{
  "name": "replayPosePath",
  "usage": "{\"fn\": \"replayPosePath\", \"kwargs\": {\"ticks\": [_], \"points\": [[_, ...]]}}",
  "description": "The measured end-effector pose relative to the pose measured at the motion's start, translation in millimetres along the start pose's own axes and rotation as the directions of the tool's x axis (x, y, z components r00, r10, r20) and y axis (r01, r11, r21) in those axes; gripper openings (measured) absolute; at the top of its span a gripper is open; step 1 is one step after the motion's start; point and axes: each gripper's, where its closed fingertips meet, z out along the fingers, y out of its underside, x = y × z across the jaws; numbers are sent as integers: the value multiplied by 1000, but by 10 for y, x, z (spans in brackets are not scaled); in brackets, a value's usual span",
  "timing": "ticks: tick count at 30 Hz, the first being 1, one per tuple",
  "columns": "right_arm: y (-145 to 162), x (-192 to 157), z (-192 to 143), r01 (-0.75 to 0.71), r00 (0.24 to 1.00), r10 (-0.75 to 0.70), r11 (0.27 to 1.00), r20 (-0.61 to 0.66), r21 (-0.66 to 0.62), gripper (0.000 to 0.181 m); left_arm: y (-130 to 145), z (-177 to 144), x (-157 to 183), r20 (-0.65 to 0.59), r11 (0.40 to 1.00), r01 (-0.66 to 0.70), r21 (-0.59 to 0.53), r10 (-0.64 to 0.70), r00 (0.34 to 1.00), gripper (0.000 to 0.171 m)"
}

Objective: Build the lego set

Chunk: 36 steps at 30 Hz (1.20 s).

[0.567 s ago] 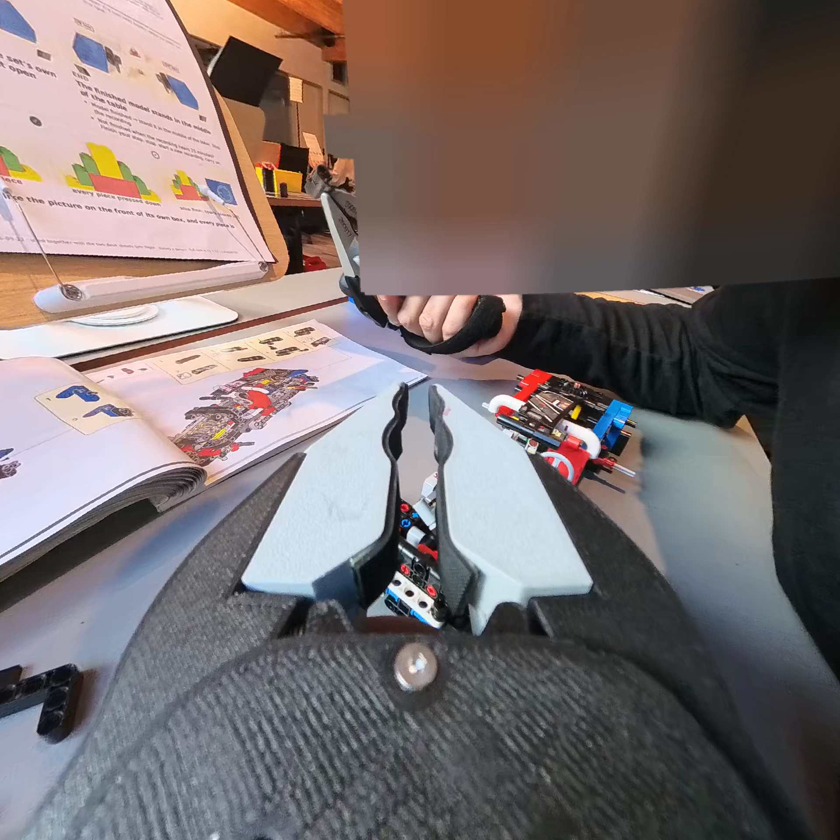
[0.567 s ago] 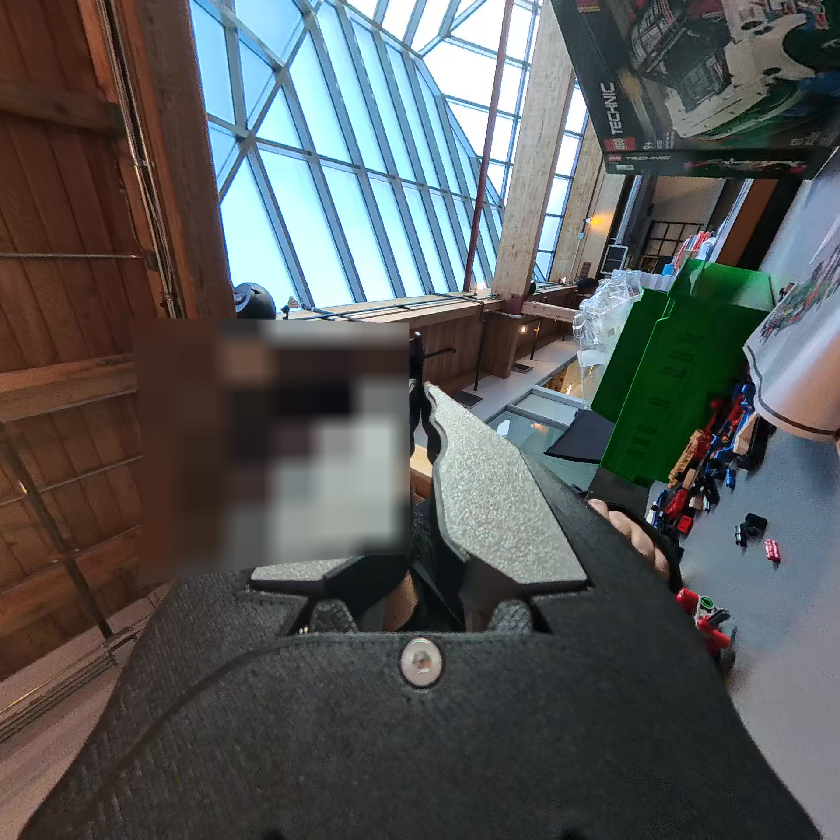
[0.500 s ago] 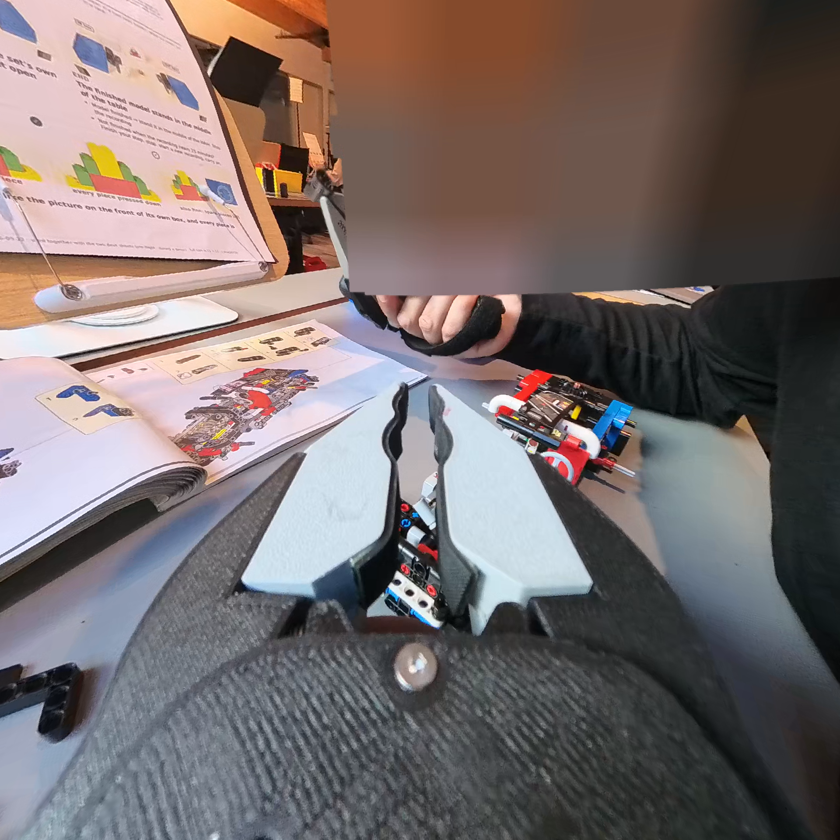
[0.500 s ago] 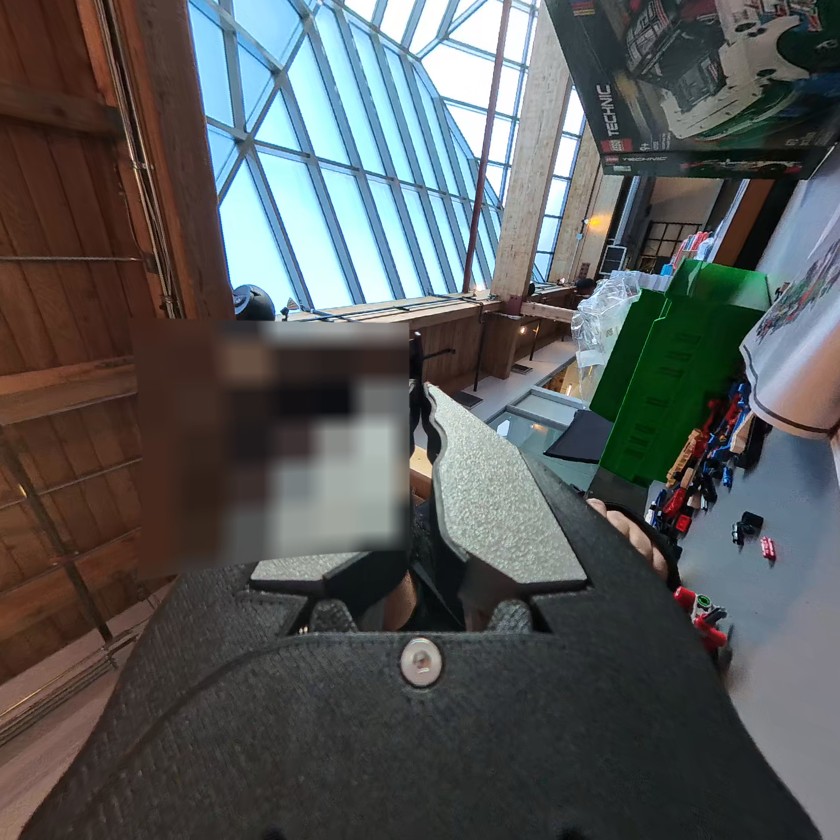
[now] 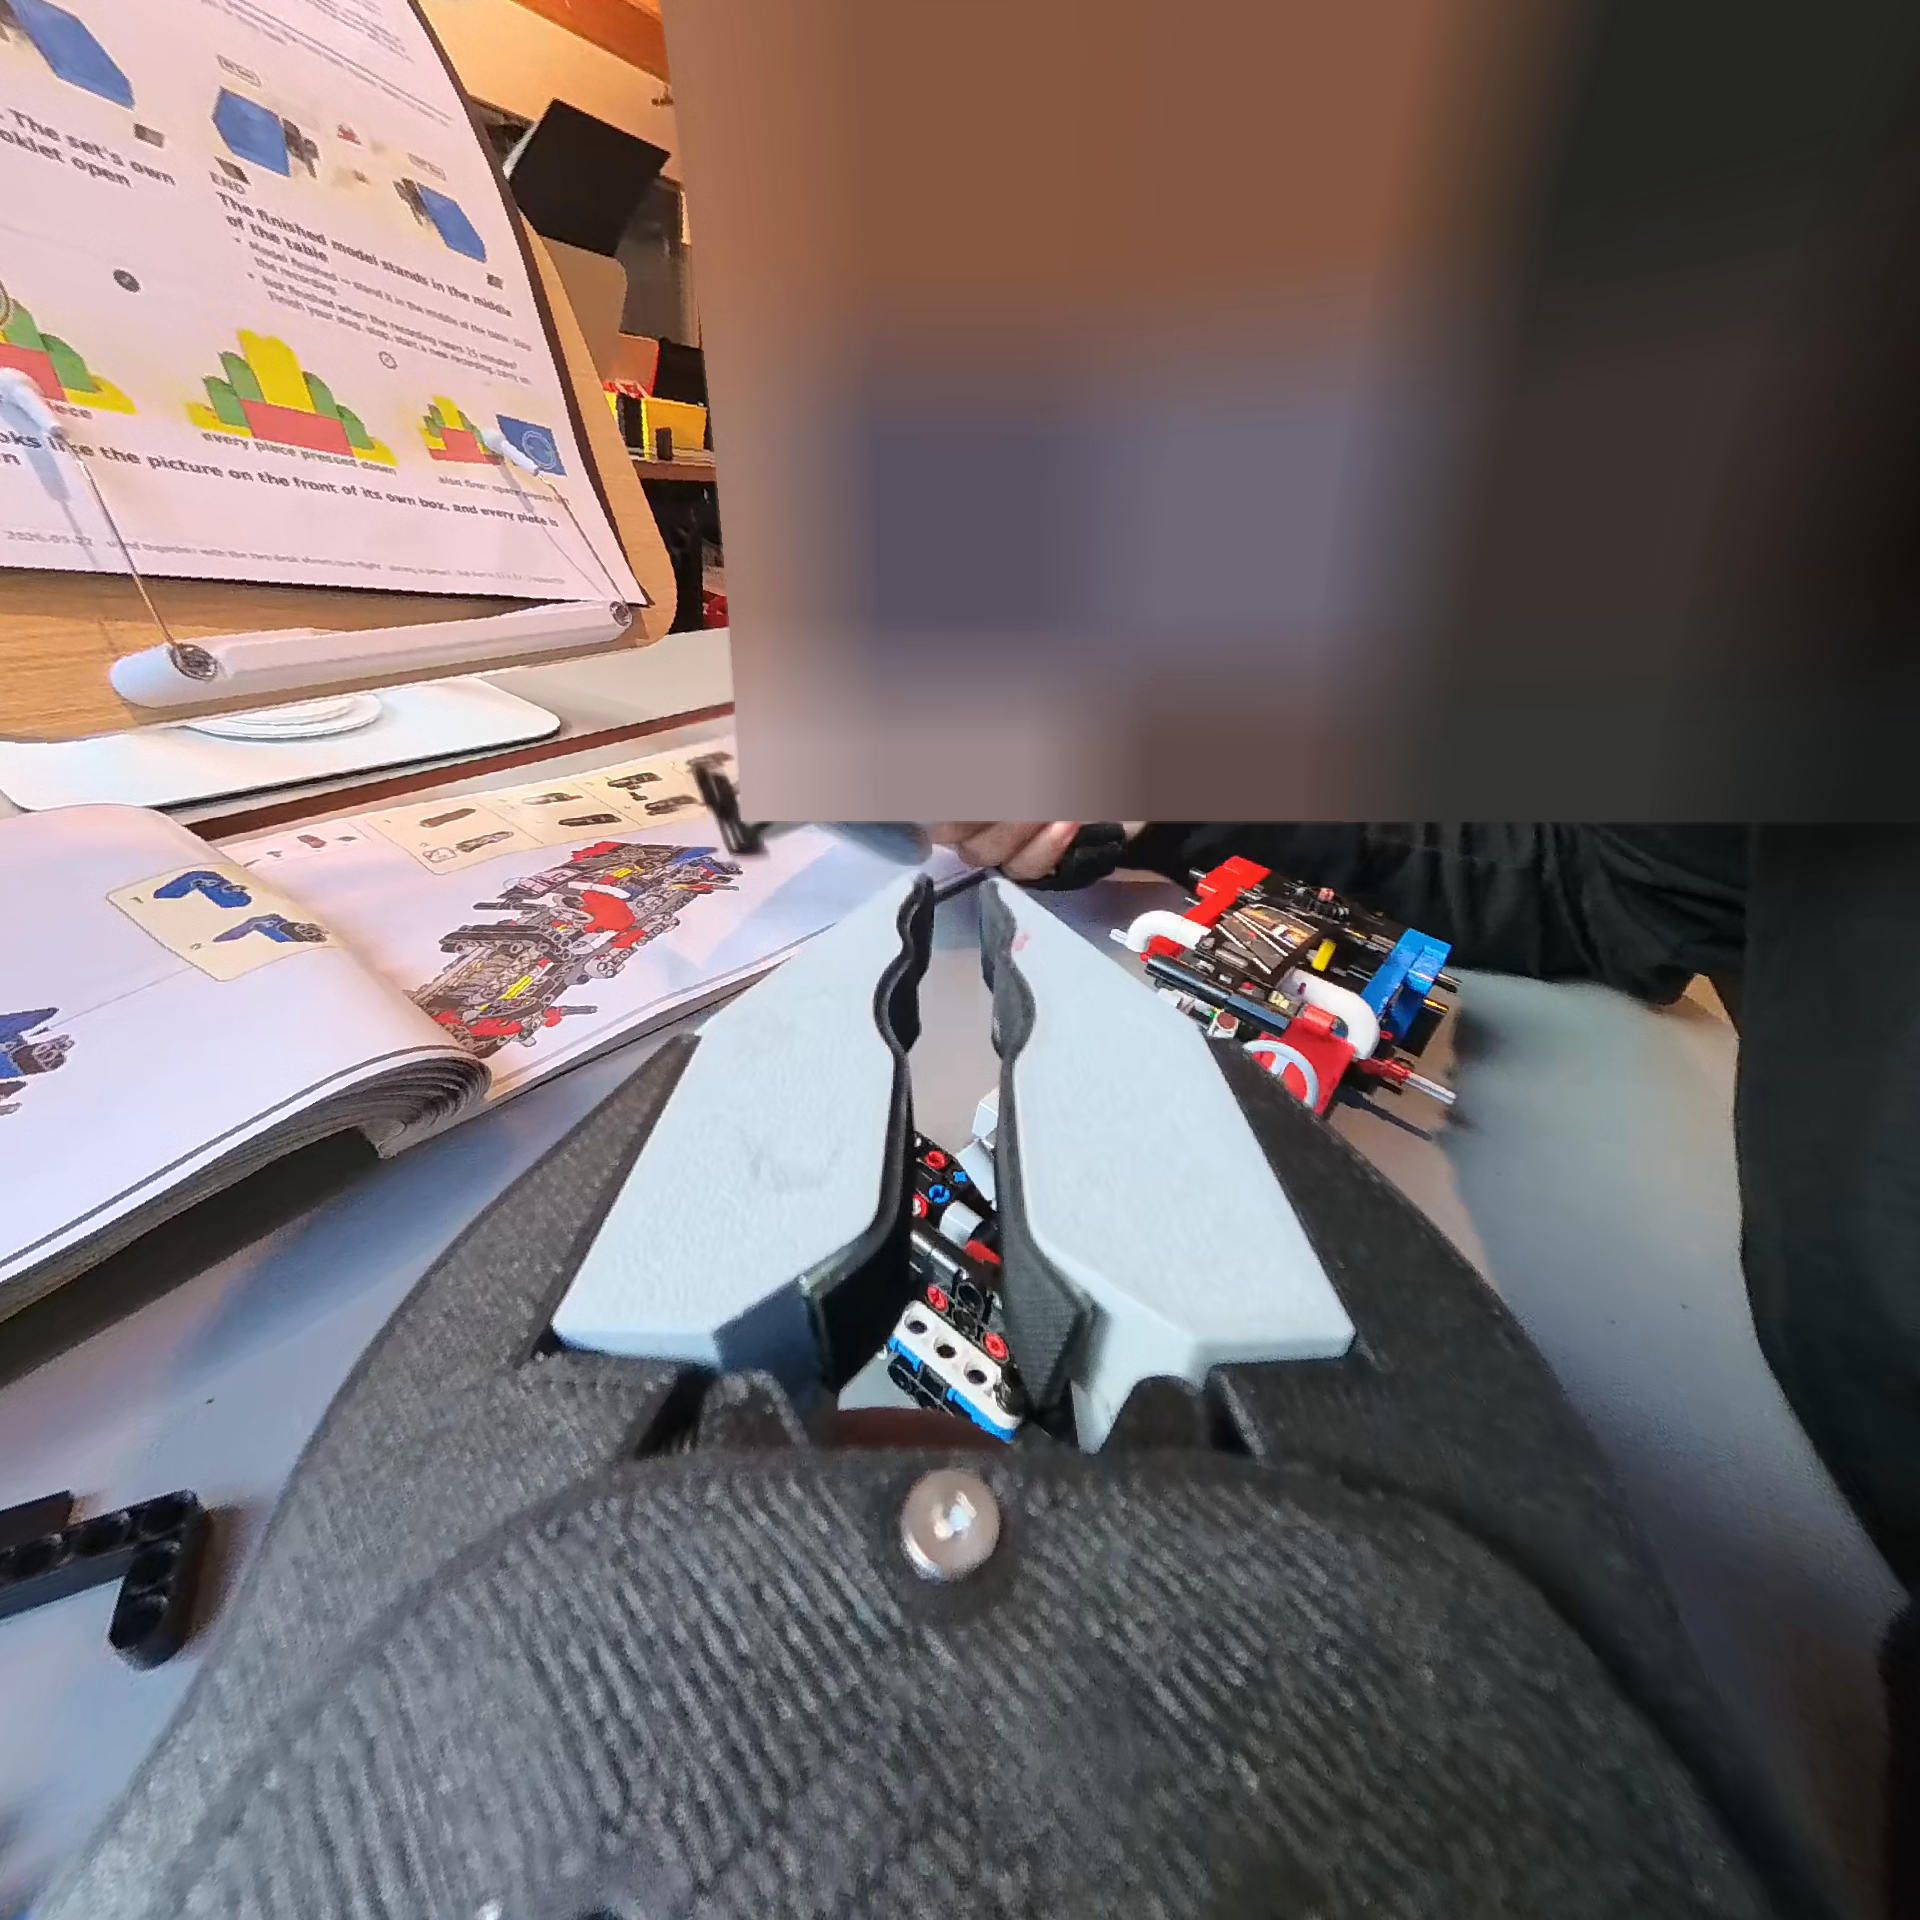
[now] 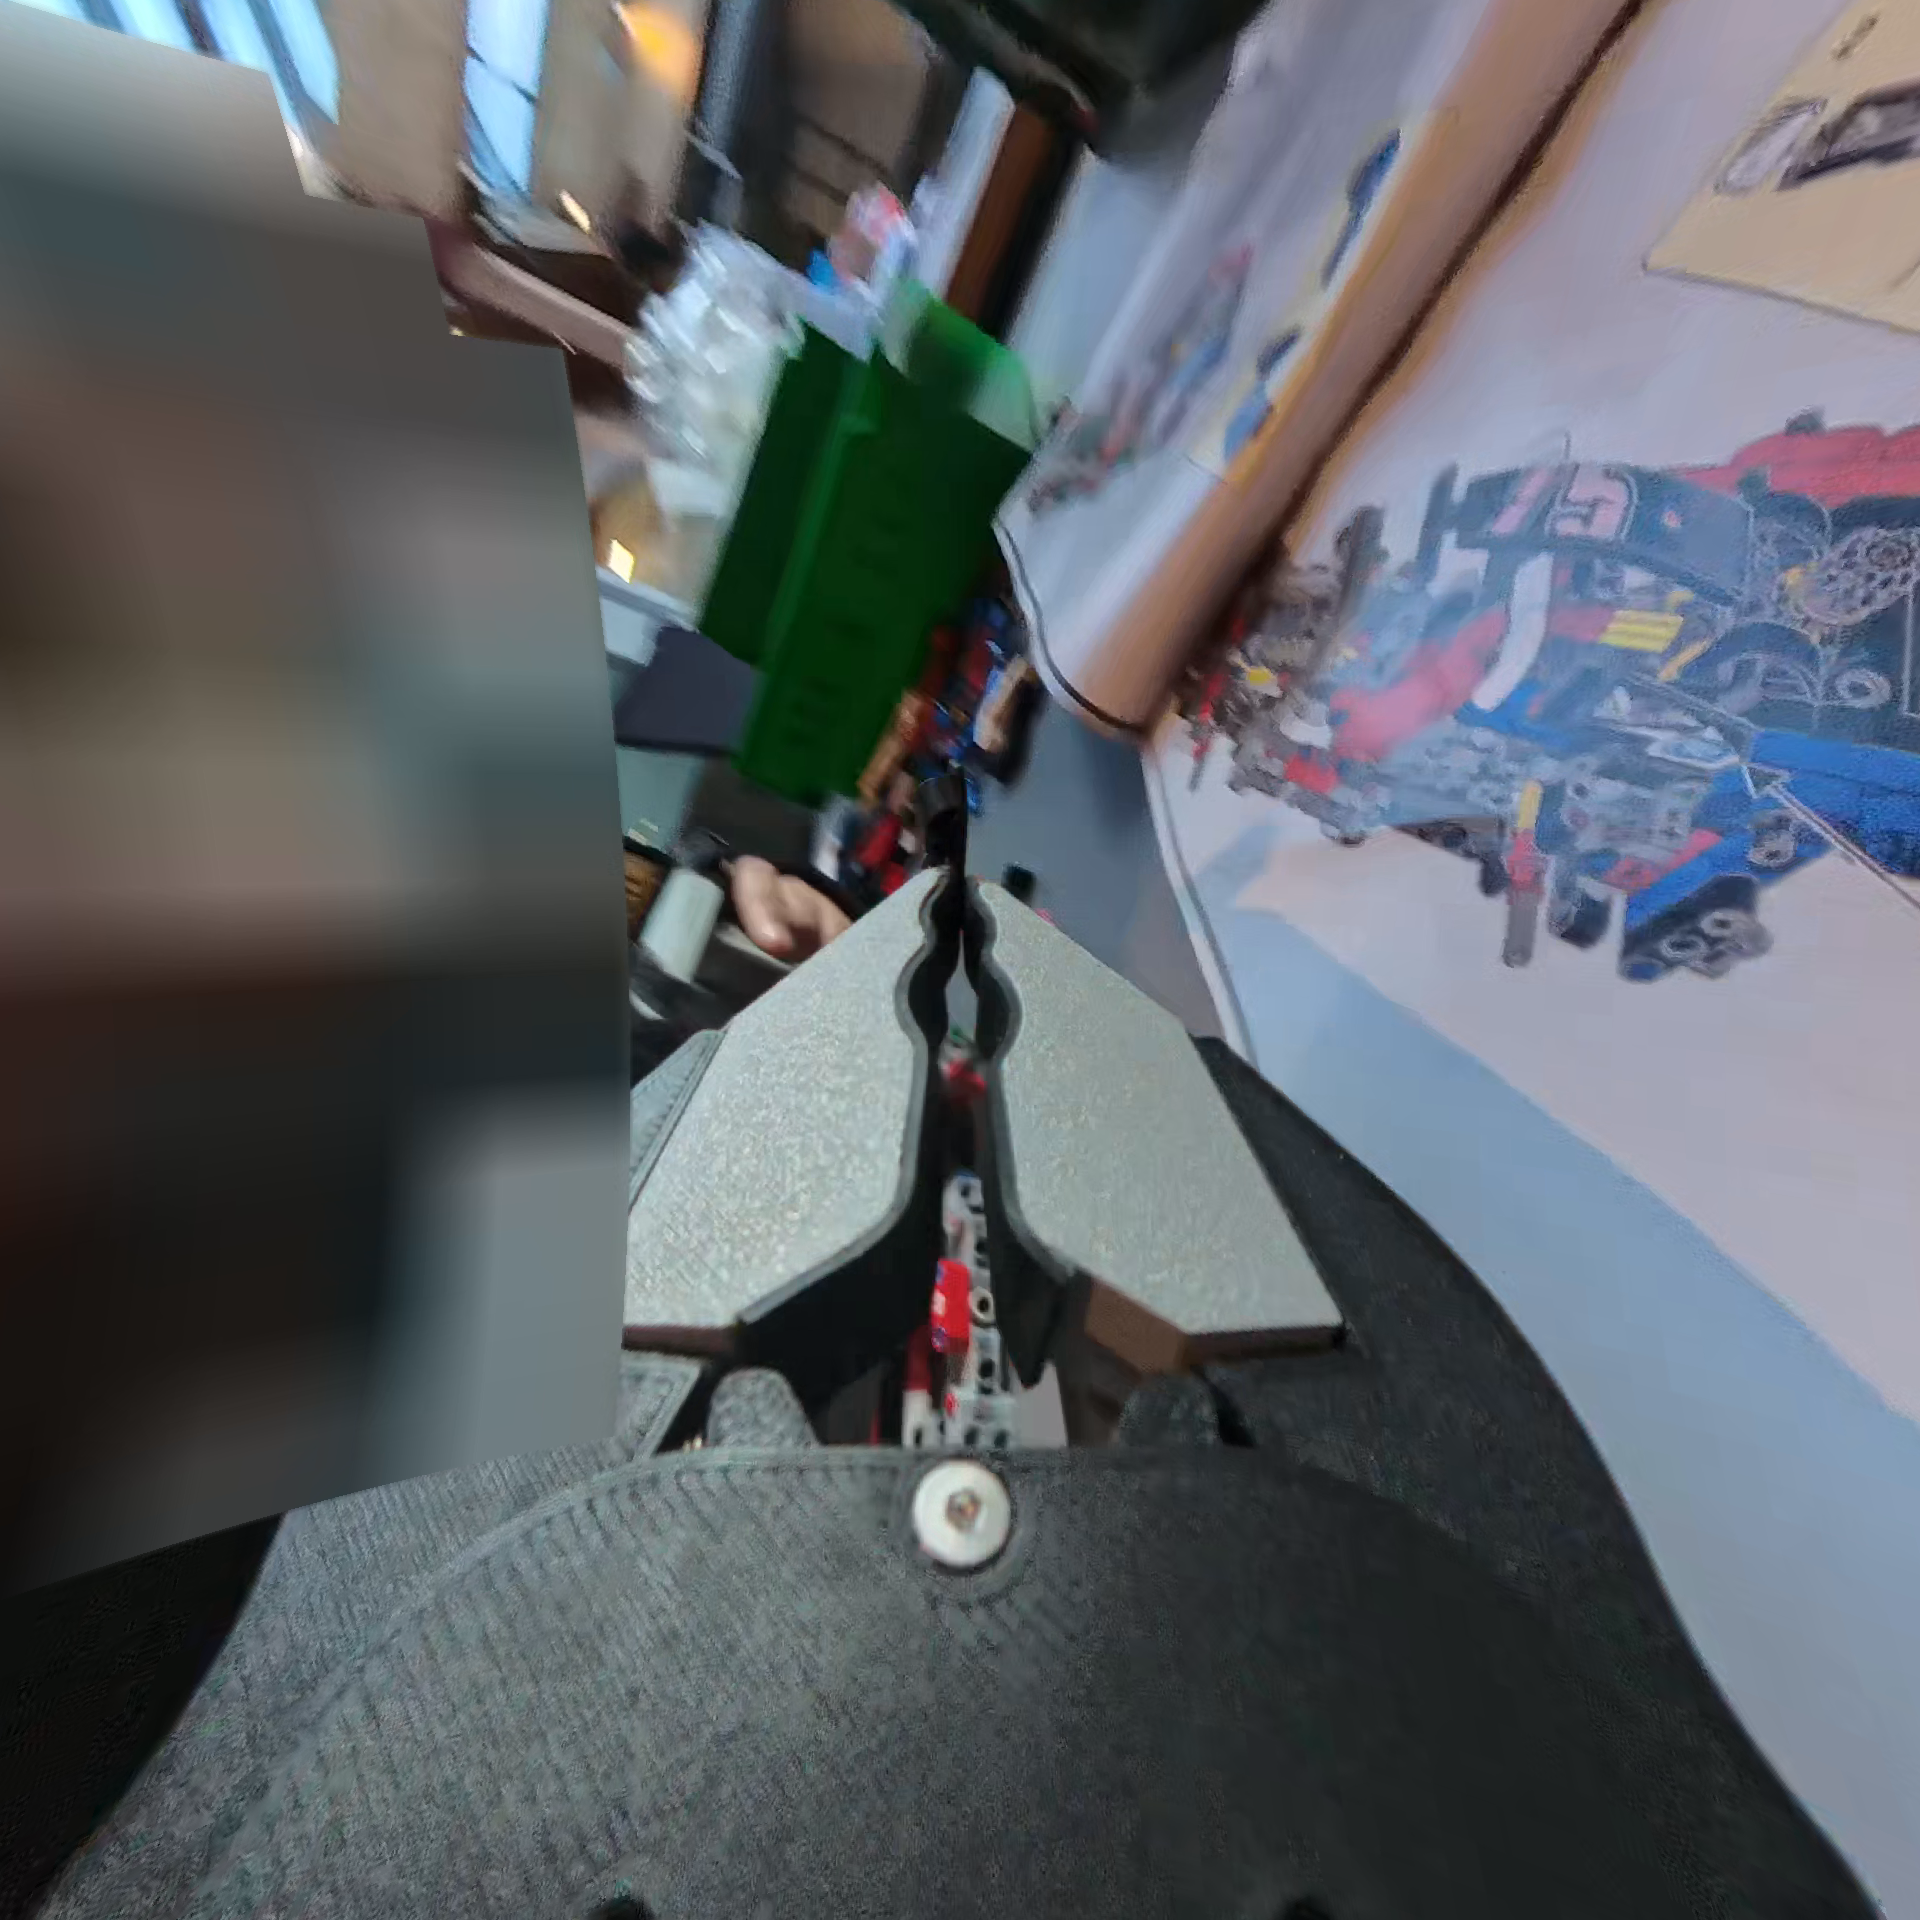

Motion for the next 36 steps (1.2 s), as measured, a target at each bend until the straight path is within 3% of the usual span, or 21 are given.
{"fn": "replayPosePath", "kwargs": {"ticks": [1,3,9,15,21,27,31,36], "points": [[97,54,20,27,998,-31,997,-56,-71,0,0,0,0,0,1000,0,0,0,1000,5],[244,154,38,62,986,-88,982,-140,-176,0,0,0,-2,0,1000,1,0,-1,1000,5],[419,275,101,116,955,-187,951,-232,-288,0,1,0,11,0,1000,-9,0,9,1000,5],[508,415,126,239,857,-388,882,-339,-405,0,-4,-4,1,1,1000,0,3,0,1000,5],[493,376,124,297,825,-457,851,-332,-432,9,-1,1,19,2,1000,-13,-1,13,1000,6],[268,95,106,420,810,-514,844,-283,-332,13,-54,-48,184,-21,998,-56,12,56,998,6],[156,-98,75,554,718,-635,769,-285,-320,12,-126,-236,213,30,996,-84,14,83,996,9],[128,-365,-73,702,587,-750,659,-305,-269,13,-214,-828,206,215,985,-172,-21,172,961,9]]}}
